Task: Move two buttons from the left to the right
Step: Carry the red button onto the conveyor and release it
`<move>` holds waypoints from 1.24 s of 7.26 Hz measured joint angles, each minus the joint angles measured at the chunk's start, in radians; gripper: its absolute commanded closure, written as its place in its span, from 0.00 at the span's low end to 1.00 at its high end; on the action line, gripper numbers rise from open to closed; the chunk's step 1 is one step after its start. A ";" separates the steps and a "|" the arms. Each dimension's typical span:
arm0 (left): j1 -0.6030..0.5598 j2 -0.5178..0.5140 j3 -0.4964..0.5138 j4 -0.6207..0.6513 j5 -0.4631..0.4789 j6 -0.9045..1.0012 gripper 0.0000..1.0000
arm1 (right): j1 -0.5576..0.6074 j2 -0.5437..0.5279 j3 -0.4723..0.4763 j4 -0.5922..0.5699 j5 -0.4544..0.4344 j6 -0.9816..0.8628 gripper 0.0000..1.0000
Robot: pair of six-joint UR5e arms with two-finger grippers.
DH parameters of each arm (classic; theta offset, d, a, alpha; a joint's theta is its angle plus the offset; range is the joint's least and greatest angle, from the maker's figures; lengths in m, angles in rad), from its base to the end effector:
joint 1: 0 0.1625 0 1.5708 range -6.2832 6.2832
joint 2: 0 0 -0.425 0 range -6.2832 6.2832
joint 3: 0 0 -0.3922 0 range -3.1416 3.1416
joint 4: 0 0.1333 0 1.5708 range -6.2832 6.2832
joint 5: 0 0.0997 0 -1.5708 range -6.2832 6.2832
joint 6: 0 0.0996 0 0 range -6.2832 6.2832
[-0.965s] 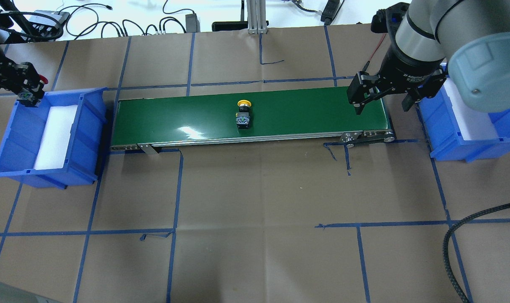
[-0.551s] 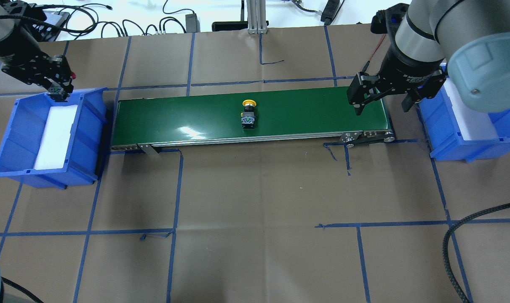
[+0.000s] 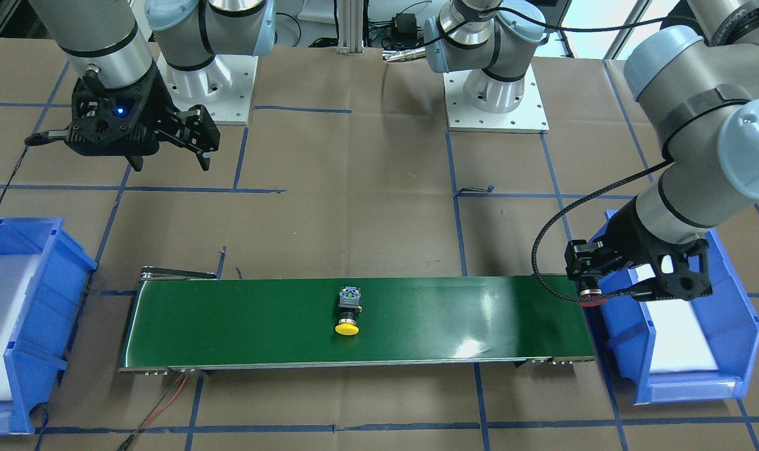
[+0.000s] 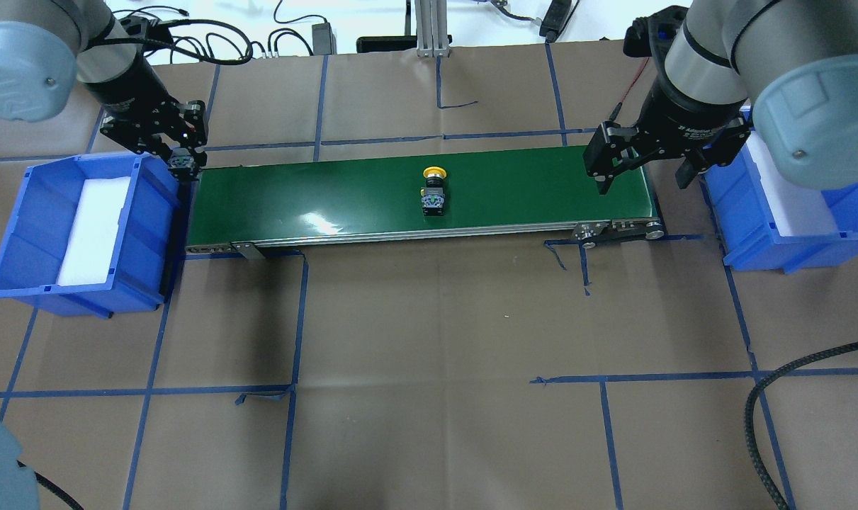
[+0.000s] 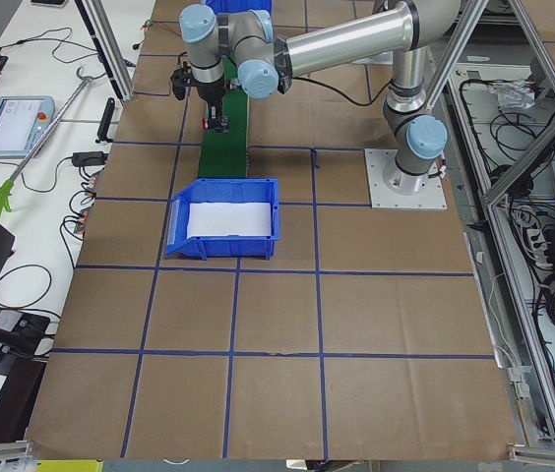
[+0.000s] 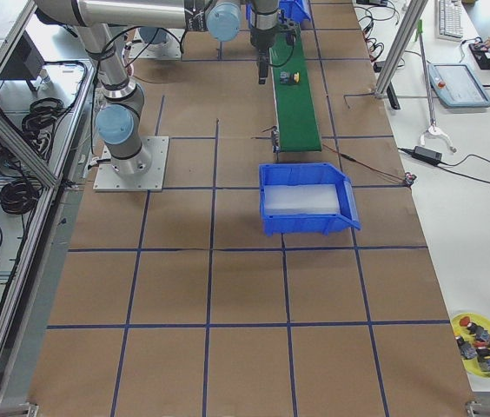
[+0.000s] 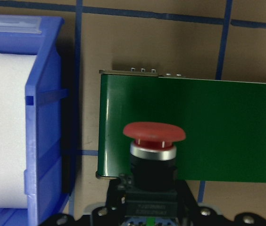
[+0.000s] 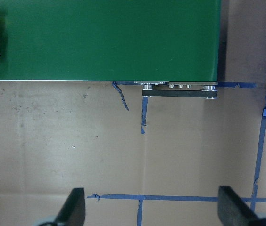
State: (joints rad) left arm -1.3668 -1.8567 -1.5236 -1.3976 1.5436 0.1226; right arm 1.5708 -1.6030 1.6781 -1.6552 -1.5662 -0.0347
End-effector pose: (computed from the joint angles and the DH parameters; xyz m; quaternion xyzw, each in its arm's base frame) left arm -0.0129 -0.6091 0.3716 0.0411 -0.9985 -0.0301 0.0187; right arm 0.1338 -0.4780 0.4592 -0.0174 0.9998 -0.0047 0.0022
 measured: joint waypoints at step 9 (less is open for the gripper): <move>-0.003 -0.071 -0.220 0.350 0.000 0.004 0.92 | 0.000 0.008 0.002 0.003 -0.001 -0.003 0.00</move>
State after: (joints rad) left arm -1.3699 -1.9278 -1.7435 -1.0480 1.5432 0.1262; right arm 1.5708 -1.5945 1.6801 -1.6522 -1.5671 -0.0374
